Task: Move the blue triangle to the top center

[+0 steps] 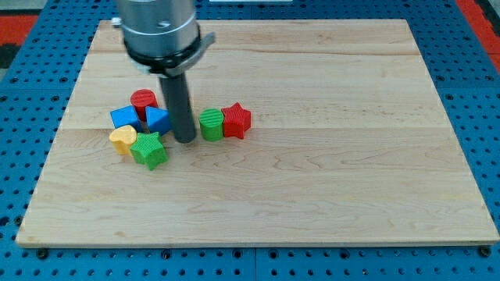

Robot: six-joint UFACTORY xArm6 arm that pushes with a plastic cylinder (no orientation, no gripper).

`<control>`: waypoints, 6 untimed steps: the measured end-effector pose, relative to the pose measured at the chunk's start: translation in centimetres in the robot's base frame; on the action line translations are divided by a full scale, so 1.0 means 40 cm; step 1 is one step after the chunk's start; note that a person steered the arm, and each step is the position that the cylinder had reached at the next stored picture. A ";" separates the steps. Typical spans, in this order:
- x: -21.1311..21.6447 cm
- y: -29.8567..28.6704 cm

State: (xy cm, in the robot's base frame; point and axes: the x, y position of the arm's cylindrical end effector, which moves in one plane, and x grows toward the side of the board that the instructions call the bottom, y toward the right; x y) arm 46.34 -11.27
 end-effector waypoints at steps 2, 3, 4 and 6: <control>-0.104 -0.101; -0.198 -0.090; -0.270 -0.100; -0.414 -0.048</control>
